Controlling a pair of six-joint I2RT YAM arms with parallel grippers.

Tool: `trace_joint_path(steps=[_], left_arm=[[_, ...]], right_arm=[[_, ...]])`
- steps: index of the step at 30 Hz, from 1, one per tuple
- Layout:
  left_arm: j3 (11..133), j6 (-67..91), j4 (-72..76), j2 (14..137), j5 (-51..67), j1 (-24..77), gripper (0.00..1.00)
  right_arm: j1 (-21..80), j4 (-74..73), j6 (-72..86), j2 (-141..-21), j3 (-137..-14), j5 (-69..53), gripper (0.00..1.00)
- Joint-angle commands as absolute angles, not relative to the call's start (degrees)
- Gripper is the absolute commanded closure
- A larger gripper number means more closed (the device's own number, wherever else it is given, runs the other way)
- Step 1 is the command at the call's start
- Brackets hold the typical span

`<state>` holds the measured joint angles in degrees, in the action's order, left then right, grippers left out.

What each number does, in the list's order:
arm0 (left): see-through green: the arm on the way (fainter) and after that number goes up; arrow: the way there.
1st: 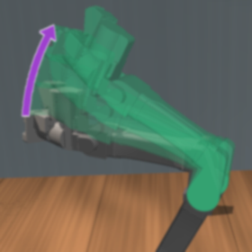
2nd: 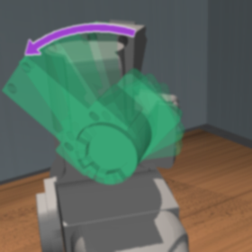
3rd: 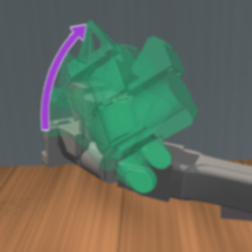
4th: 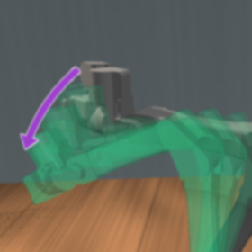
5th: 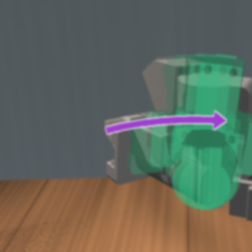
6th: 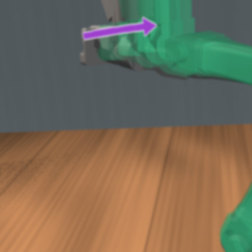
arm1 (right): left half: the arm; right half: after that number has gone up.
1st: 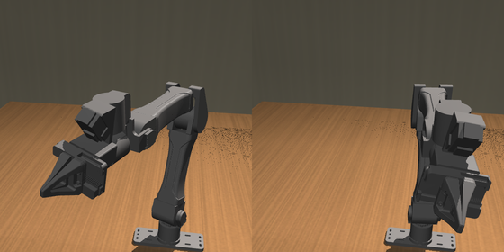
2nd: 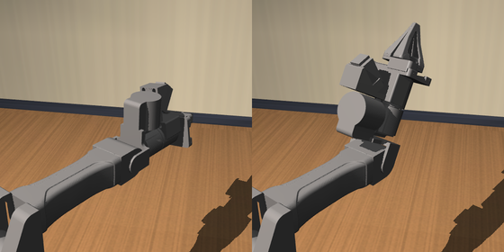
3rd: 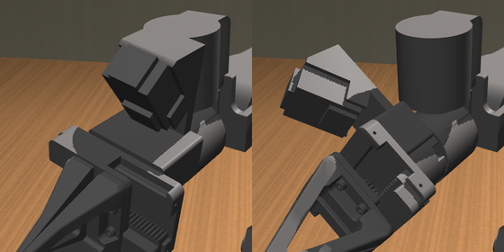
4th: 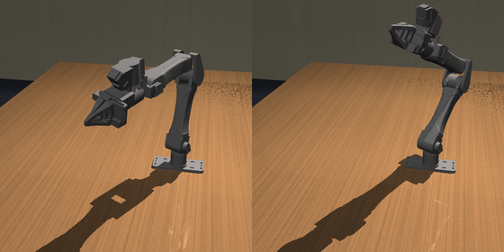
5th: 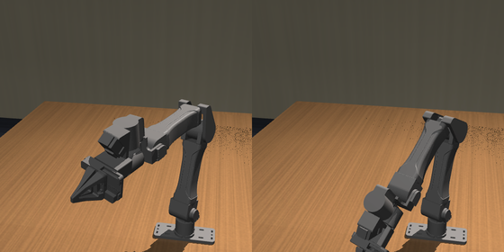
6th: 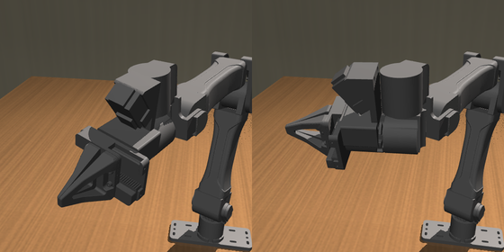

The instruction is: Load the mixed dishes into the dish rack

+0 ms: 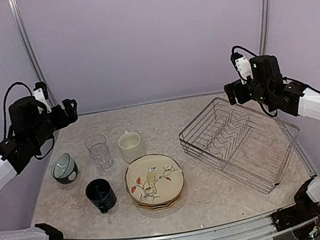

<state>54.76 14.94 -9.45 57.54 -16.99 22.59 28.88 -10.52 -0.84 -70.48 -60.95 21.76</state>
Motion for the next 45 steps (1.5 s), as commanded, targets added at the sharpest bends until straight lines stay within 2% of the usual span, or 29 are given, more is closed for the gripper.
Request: trace_joint_path(steps=[1,13,16,21,27,39,45], left_arm=[[53.9,13.7,-8.4,58.0,-17.8,22.9,0.01],[54.0,14.4,-10.0,57.9,-17.8,22.9,0.01],[54.1,15.0,-10.8,57.4,-18.0,22.9,0.01],[54.5,16.2,-12.0,56.8,-17.8,22.9,0.01],[54.4,17.5,-12.6,56.3,-17.2,23.0,0.01],[54.6,18.8,-14.1,55.2,-16.3,23.2,0.01],[54.4,19.2,-14.7,55.5,-16.3,23.3,0.01]], right_arm=[[29.4,-10.4,-1.2,-70.9,-61.1,21.6,0.00],[29.4,-19.3,-0.2,-70.6,-64.7,20.6,0.00],[29.5,-25.7,1.9,-70.4,-66.3,17.5,0.00],[31.8,-39.0,2.5,-71.8,-67.9,5.8,0.00],[37.5,-44.7,6.3,-74.7,-62.3,4.5,0.00],[42.7,-42.7,9.3,-80.4,-56.7,0.1,0.16],[45.1,-43.8,13.3,-79.3,-57.5,4.4,0.20]])
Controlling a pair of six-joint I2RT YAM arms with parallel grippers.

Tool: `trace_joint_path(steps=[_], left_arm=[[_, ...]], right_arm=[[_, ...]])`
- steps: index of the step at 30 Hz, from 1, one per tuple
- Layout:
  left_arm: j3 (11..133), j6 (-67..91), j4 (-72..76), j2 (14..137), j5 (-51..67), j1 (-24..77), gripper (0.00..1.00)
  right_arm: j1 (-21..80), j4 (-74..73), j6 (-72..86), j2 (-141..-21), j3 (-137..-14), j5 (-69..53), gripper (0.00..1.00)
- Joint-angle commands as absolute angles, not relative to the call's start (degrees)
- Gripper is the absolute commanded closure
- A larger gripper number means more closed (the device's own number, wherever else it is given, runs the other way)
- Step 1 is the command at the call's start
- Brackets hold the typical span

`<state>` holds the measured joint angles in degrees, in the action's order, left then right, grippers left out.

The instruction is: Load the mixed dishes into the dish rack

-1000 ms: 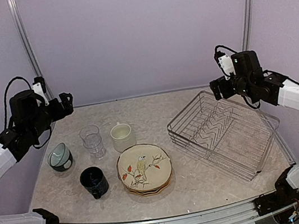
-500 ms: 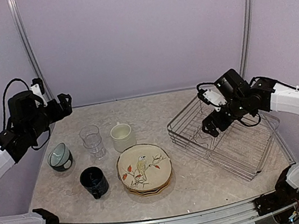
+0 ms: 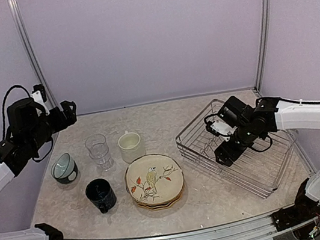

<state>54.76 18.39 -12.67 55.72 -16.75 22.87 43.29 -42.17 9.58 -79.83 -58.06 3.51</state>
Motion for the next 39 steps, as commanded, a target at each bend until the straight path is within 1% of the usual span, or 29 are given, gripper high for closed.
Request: trace_joint_path(steps=[1,5,7,9,13,15,21,24,26,29,32,37,39], left_arm=[[54.3,19.2,-14.7,55.5,-16.3,23.4,0.01],[54.5,19.5,-14.8,55.7,-16.3,23.7,0.01],[54.5,19.6,-14.9,55.7,-16.3,23.8,0.01],[54.5,19.7,-15.0,55.6,-16.3,23.9,0.01],[54.3,20.6,-15.1,55.4,-16.3,24.1,0.01],[54.1,20.9,-15.2,55.4,-16.1,24.2,0.01],[54.1,21.2,-15.9,55.7,-15.9,24.3,0.01],[54.2,21.2,-16.0,55.9,-15.8,24.5,0.01],[54.3,21.3,-16.1,56.0,-15.6,24.5,0.01],[54.6,21.3,-16.3,56.0,-15.2,24.6,0.01],[54.9,21.2,-16.3,55.9,-15.1,24.7,0.01],[55.8,21.4,-16.1,56.4,-13.9,24.8,0.01],[56.1,21.7,-16.1,57.0,-13.3,24.9,0.01]], right_arm=[[45.1,-43.9,14.5,-78.6,-57.9,6.2,0.20],[45.1,-46.5,19.7,-75.9,-60.7,14.7,0.17],[45.1,-47.7,20.5,-74.3,-61.5,16.4,0.17],[45.1,-47.5,19.7,-72.3,-61.4,14.2,0.18],[45.1,-46.0,18.7,-68.6,-58.8,3.5,0.20],[45.6,-45.8,19.3,-67.9,-57.4,0.5,0.23],[49.6,-45.2,21.0,-70.4,-53.7,-2.1,0.26],[50.7,-44.7,21.3,-73.0,-53.2,-1.4,0.27],[50.7,-44.8,21.7,-75.0,-53.6,0.7,0.33],[50.7,-44.7,21.3,-77.9,-55.2,1.7,0.45],[50.7,-44.7,20.2,-80.2,-57.2,2.7,0.55],[50.2,-44.9,17.6,-86.2,-64.0,6.7,0.86],[49.3,-44.2,16.5,-89.3,-66.6,7.9,0.92]])
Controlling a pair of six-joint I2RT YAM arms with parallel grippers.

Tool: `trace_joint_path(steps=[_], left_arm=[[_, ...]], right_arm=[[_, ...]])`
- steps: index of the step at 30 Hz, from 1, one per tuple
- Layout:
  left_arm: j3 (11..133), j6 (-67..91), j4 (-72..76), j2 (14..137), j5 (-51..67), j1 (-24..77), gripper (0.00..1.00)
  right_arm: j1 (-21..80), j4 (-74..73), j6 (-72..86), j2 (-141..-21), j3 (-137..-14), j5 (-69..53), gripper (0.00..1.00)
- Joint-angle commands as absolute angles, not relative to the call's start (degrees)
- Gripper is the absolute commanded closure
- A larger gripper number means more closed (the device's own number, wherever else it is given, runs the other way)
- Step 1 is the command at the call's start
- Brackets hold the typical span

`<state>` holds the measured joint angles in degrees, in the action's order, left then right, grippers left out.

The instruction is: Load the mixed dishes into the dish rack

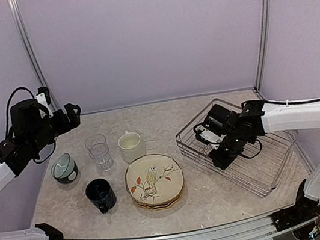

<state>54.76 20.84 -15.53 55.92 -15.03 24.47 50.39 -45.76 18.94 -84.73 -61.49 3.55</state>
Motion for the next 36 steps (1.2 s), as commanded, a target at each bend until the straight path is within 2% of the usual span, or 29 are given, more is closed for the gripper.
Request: trace_joint_path(steps=[1,3,10,17,20,22,24,27,29,32,36], left_arm=[[56.3,21.8,-16.1,57.2,-13.0,25.1,0.01],[56.6,21.8,-16.3,57.8,-12.6,25.6,0.01],[58.0,19.8,-18.1,59.9,-14.2,27.6,0.01],[58.2,19.7,-17.5,62.0,-14.2,29.1,0.01],[58.9,19.4,-18.6,63.5,-14.8,30.2,0.01],[59.5,19.3,-20.0,64.2,-15.7,31.3,0.01],[60.0,18.9,-21.5,65.0,-15.9,32.3,0.01],[60.5,18.3,-23.9,65.7,-13.9,33.8,0.01],[60.7,18.5,-25.9,66.3,-11.0,34.5,0.01],[61.3,19.0,-29.9,67.5,-6.4,35.4,0.01],[60.9,19.2,-33.0,69.4,-1.5,37.8,0.01]], right_arm=[[48.6,-43.7,16.0,-90.9,-67.8,8.7,0.95],[46.6,-42.4,15.8,-93.7,-69.9,10.1,1.00],[38.4,-31.7,17.9,-101.4,-74.4,6.5,1.00],[37.5,-26.6,21.1,-113.2,-86.1,4.6,1.00],[37.2,-26.6,22.2,-117.4,-91.3,4.9,0.96],[37.1,-26.1,22.8,-118.5,-92.7,4.6,0.87],[37.2,-25.4,23.0,-118.0,-92.4,4.5,0.73],[37.2,-24.7,22.1,-114.9,-90.8,5.3,0.43],[37.4,-23.4,20.8,-111.2,-88.2,6.1,0.30],[38.8,-20.2,16.5,-103.4,-82.6,7.9,0.23],[41.4,-19.4,11.4,-95.8,-77.5,1.6,0.21]])
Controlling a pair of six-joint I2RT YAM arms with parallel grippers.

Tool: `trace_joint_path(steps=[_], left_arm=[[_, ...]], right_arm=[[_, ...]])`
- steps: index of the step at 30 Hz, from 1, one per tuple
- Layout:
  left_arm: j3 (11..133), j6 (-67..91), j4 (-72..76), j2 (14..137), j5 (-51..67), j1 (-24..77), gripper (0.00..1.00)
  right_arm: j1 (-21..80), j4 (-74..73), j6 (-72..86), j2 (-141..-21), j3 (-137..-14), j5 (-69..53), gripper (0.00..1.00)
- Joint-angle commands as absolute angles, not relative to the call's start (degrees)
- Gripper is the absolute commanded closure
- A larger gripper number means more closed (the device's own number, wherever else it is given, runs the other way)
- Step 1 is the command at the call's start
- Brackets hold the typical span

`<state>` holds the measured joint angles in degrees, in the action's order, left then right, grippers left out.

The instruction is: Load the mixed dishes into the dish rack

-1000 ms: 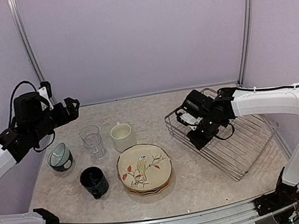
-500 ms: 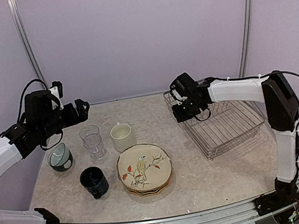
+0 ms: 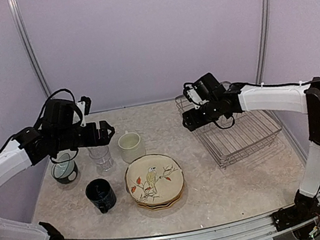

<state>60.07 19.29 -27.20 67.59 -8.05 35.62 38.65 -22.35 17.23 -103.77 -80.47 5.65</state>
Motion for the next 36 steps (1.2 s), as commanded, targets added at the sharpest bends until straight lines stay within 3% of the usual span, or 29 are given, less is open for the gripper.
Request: trace_joint_path(steps=[1,8,20,36], left_arm=[[60.7,19.2,-33.3,70.3,-0.6,38.7,0.02],[62.5,23.1,-37.2,78.6,5.5,41.4,0.26],[65.7,23.0,-40.5,88.4,10.2,41.4,0.54],[64.0,23.8,-38.6,90.3,13.7,41.1,0.62]], right_arm=[[42.0,-19.7,11.5,-95.1,-76.9,0.3,0.22],[47.0,-15.5,17.7,-97.6,-70.4,-7.7,0.29],[50.2,-13.8,23.2,-105.3,-68.4,-11.9,0.41],[50.2,-8.6,27.8,-100.4,-59.7,-15.1,0.47]])
